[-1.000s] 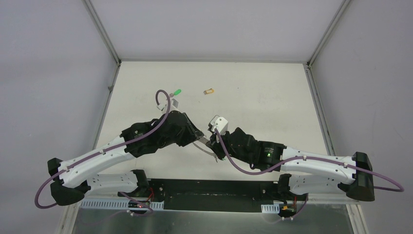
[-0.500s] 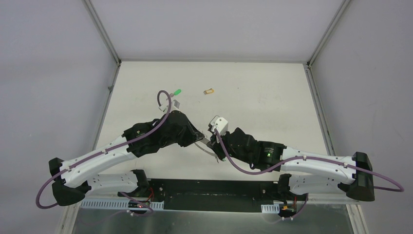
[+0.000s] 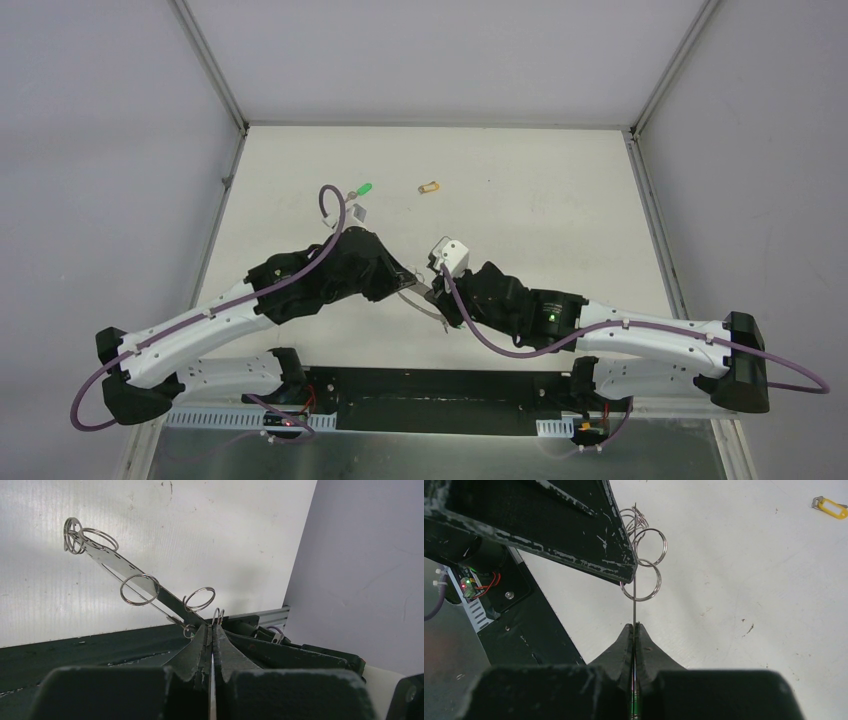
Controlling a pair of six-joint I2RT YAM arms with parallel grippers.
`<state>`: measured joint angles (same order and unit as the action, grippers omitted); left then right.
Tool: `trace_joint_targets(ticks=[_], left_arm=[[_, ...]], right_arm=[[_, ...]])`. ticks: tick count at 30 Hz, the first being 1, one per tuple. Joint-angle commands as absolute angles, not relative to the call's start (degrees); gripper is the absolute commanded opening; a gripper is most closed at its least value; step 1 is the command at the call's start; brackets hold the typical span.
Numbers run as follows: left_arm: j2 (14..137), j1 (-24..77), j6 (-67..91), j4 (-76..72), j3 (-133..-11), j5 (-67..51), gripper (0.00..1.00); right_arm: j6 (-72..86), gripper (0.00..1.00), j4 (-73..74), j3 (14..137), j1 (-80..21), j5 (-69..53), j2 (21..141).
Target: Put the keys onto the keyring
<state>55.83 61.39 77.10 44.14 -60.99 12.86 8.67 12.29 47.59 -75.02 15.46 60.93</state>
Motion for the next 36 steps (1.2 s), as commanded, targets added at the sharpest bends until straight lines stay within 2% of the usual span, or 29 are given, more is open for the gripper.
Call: trace_joint_targets(ticks=[1,10,22,36], left_arm=[[54.64,60.91,75.02,42.58,-61.58,12.1,0.0],[56.98,60.91,60.69,43.08,-67.02,8.91,0.0],[66.19,60.91,42.29,49.35,-76.09,-2.75,0.0],[63.98,60.96,39.16,55.55,-76.76,5.48,0.0]], right_arm=[[9.0,0.0,8.88,49.66,-75.02,15.47,60.38],[8.97,0.0,8.88,50.05,-75.05,15.29,60.47],[8.7,0.0,8.48,49.84,-75.06,15.28,59.42],[8.1,0.0,8.18,49.67,-75.04,14.89,59.49]])
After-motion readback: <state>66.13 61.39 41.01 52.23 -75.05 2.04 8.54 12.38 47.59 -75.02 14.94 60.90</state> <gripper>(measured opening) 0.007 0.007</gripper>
